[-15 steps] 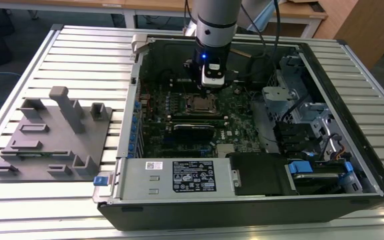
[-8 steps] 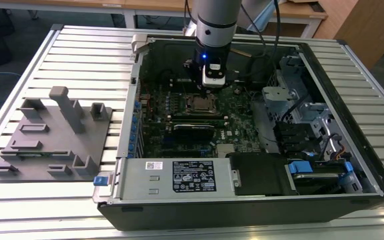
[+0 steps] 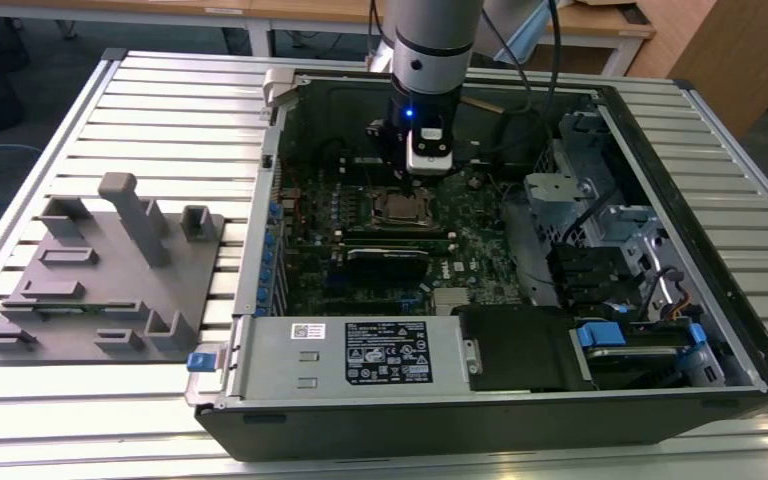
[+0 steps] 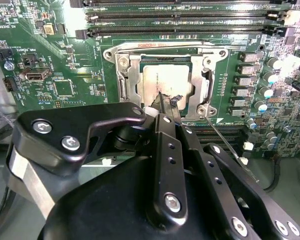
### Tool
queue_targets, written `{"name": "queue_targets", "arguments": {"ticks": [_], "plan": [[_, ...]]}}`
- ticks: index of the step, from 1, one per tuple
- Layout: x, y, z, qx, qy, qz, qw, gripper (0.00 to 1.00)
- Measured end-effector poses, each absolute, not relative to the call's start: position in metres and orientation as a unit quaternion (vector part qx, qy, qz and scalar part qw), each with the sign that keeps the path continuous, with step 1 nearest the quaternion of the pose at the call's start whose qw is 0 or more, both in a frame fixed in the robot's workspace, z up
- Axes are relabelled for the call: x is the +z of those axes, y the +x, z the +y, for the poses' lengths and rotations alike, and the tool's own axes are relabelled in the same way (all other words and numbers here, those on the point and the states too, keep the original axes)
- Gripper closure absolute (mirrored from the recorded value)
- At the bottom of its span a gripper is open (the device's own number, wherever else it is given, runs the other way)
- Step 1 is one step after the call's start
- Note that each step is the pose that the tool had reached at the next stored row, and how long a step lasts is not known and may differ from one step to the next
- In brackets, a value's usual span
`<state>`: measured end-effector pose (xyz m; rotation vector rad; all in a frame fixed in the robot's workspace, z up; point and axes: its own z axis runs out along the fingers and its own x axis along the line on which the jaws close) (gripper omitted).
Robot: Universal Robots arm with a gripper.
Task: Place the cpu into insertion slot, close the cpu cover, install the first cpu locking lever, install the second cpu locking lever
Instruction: 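Close the cpu cover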
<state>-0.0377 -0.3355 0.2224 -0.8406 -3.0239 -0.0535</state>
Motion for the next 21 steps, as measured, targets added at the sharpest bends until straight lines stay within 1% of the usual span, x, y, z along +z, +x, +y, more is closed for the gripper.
{"name": "queue_targets", "arguments": {"ticks": [21], "plan": [[0.222,-0.0377,-0.3355,-0.017,-0.256,-0.966,0.001,0.9]]}}
